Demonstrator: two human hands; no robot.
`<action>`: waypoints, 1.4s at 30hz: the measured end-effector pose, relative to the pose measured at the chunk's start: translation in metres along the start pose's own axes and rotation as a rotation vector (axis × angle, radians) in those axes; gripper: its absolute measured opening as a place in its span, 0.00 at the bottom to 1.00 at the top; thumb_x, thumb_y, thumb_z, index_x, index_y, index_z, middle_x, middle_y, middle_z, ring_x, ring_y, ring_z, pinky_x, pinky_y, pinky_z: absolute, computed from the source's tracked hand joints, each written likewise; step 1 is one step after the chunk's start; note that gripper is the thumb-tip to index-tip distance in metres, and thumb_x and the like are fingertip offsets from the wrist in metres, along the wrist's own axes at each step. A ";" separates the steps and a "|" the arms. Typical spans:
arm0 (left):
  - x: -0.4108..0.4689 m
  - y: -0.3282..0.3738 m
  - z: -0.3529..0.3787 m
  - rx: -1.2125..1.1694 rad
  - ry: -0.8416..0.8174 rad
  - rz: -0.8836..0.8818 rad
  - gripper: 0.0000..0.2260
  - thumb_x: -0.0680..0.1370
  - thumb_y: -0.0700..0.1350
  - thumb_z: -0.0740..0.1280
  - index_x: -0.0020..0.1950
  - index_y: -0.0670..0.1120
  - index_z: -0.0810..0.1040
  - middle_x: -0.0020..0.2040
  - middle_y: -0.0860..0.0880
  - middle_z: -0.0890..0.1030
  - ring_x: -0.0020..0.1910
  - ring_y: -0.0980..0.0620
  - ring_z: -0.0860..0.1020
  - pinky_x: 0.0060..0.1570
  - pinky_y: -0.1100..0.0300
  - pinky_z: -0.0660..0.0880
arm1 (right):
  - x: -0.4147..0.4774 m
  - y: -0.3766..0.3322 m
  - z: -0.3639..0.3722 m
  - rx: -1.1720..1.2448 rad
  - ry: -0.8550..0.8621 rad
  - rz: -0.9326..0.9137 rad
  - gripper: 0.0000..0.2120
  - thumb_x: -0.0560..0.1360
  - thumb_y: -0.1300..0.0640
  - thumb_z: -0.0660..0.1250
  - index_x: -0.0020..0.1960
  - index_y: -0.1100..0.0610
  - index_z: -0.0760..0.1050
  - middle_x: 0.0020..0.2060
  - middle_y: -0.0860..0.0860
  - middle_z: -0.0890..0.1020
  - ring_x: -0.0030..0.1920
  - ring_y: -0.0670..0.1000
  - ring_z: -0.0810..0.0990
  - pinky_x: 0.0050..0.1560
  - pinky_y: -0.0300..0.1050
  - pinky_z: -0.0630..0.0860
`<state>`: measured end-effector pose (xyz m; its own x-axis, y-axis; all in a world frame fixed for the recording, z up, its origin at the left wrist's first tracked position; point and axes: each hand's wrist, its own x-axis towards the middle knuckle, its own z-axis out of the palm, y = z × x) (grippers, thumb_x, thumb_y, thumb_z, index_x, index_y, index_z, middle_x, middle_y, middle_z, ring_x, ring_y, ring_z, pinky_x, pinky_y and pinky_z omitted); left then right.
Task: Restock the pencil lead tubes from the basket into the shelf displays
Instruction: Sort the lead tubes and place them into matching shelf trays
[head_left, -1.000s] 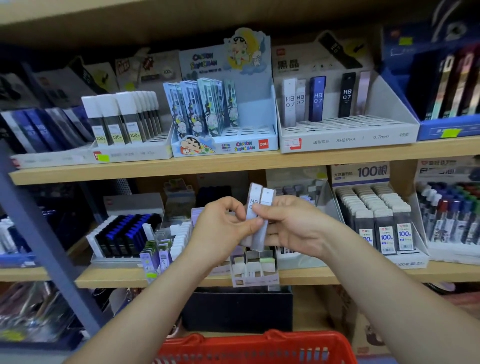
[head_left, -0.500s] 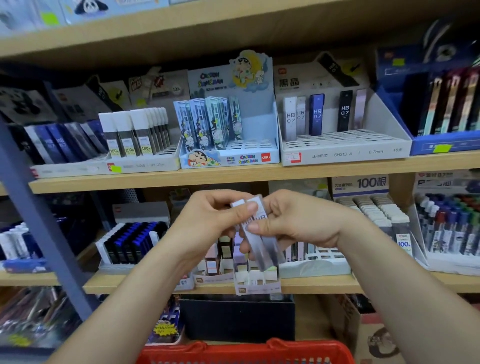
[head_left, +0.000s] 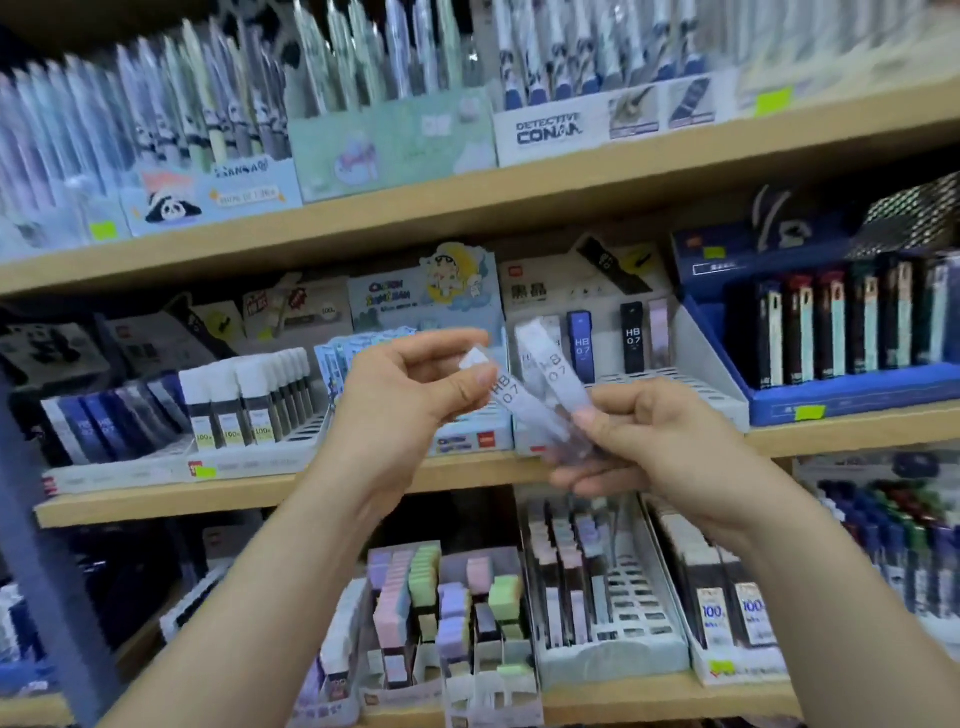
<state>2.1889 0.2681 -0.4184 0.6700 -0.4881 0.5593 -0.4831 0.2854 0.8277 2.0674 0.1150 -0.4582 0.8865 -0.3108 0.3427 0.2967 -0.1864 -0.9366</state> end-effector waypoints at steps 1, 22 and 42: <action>0.007 0.005 0.003 0.041 0.030 0.048 0.09 0.71 0.36 0.73 0.46 0.49 0.84 0.37 0.48 0.84 0.38 0.54 0.82 0.44 0.62 0.80 | 0.000 -0.001 -0.005 0.055 0.086 -0.024 0.10 0.82 0.59 0.60 0.54 0.59 0.80 0.43 0.58 0.86 0.42 0.54 0.87 0.38 0.39 0.82; 0.074 -0.006 0.028 0.488 -0.024 0.162 0.09 0.76 0.39 0.70 0.54 0.48 0.84 0.48 0.54 0.84 0.47 0.60 0.82 0.53 0.62 0.79 | 0.008 0.014 -0.017 0.179 0.521 -0.228 0.12 0.78 0.67 0.65 0.50 0.50 0.80 0.42 0.51 0.86 0.45 0.49 0.86 0.44 0.40 0.82; 0.086 0.005 0.030 0.433 -0.221 0.126 0.09 0.76 0.35 0.69 0.47 0.50 0.83 0.43 0.50 0.84 0.45 0.55 0.83 0.46 0.65 0.79 | 0.014 0.019 -0.013 0.064 0.538 -0.271 0.12 0.76 0.66 0.69 0.47 0.48 0.78 0.38 0.48 0.85 0.42 0.48 0.86 0.42 0.39 0.82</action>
<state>2.2272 0.2023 -0.3675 0.4786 -0.6484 0.5920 -0.7736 0.0076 0.6336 2.0808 0.0953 -0.4703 0.4773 -0.6913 0.5425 0.5223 -0.2733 -0.8078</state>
